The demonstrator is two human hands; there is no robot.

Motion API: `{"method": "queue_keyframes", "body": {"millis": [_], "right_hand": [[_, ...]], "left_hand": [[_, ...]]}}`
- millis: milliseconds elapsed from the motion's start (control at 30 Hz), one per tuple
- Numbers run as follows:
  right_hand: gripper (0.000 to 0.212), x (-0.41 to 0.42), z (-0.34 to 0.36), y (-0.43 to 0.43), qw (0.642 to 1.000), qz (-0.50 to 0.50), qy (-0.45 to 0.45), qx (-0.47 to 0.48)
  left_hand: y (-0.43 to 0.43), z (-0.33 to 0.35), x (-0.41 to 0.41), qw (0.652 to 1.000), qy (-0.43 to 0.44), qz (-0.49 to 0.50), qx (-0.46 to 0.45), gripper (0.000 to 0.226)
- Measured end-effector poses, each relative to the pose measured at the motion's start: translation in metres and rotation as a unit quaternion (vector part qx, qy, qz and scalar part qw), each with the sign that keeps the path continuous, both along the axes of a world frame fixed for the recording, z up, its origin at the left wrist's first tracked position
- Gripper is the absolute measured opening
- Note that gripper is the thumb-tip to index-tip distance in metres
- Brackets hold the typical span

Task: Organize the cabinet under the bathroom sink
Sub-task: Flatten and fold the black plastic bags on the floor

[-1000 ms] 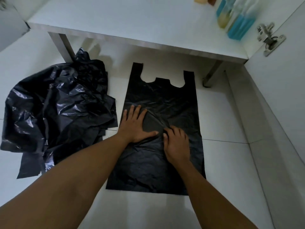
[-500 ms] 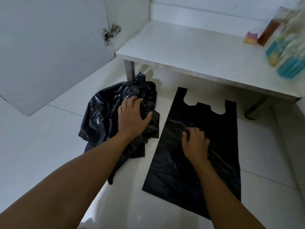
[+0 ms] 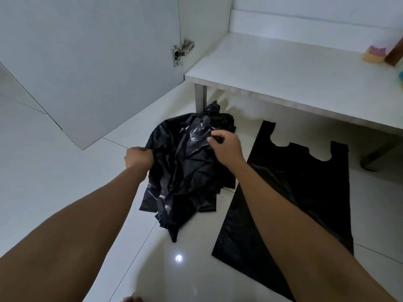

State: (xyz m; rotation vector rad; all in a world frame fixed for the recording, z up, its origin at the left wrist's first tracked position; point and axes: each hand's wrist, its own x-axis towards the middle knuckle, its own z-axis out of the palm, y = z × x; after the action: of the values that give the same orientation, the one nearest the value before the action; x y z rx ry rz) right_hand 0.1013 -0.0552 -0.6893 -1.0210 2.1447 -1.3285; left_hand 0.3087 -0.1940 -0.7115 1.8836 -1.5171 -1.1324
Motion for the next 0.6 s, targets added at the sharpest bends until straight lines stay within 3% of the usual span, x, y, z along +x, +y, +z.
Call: {"method": "queue_keyframes", "body": {"millis": [67, 133, 167, 200, 233, 267, 333, 400, 467, 533, 567, 600], "right_hand": [[0.02, -0.01, 0.016, -0.003, 0.992, -0.064, -0.067, -0.08], [0.021, -0.019, 0.031, -0.006, 0.989, -0.063, -0.095, -0.091], [0.023, -0.021, 0.036, -0.008, 0.992, -0.051, -0.085, -0.082], [0.024, -0.022, 0.039, -0.01, 0.993, -0.039, -0.081, -0.077], [0.026, -0.023, 0.043, -0.012, 0.994, -0.029, -0.081, -0.071], [0.028, -0.023, 0.046, -0.016, 0.993, -0.02, -0.091, -0.066], [0.035, -0.021, 0.055, -0.024, 0.989, 0.014, -0.139, -0.054], [0.043, -0.016, 0.065, -0.033, 0.972, 0.057, -0.214, -0.072], [0.046, -0.009, 0.08, -0.038, 0.948, 0.094, -0.283, -0.107], [0.041, -0.003, 0.094, -0.04, 0.913, 0.131, -0.357, -0.15], [0.036, -0.003, 0.1, -0.04, 0.899, 0.129, -0.382, -0.171], [0.032, -0.004, 0.102, -0.039, 0.894, 0.103, -0.391, -0.195]], "left_hand": [[-0.003, 0.008, -0.008, 0.999, -0.033, 0.012, -0.03, 0.032], [0.001, 0.012, -0.013, 0.975, -0.166, -0.014, -0.147, 0.046], [0.004, 0.012, -0.016, 0.959, -0.165, -0.035, -0.229, 0.047], [0.008, 0.014, -0.02, 0.951, -0.106, -0.074, -0.281, 0.044], [0.012, 0.018, -0.025, 0.95, 0.0, -0.122, -0.287, 0.04], [0.017, 0.025, -0.03, 0.952, 0.109, -0.163, -0.234, 0.039], [0.02, 0.043, -0.038, 0.938, 0.214, -0.254, -0.103, 0.047], [0.016, 0.057, -0.042, 0.922, 0.157, -0.35, -0.056, 0.068], [0.008, 0.058, -0.045, 0.918, 0.068, -0.372, -0.119, 0.06], [0.001, 0.061, -0.049, 0.936, 0.074, -0.288, -0.188, 0.016], [-0.001, 0.065, -0.051, 0.948, 0.116, -0.234, -0.185, 0.012], [-0.001, 0.071, -0.052, 0.958, 0.158, -0.178, -0.159, 0.022]]}}
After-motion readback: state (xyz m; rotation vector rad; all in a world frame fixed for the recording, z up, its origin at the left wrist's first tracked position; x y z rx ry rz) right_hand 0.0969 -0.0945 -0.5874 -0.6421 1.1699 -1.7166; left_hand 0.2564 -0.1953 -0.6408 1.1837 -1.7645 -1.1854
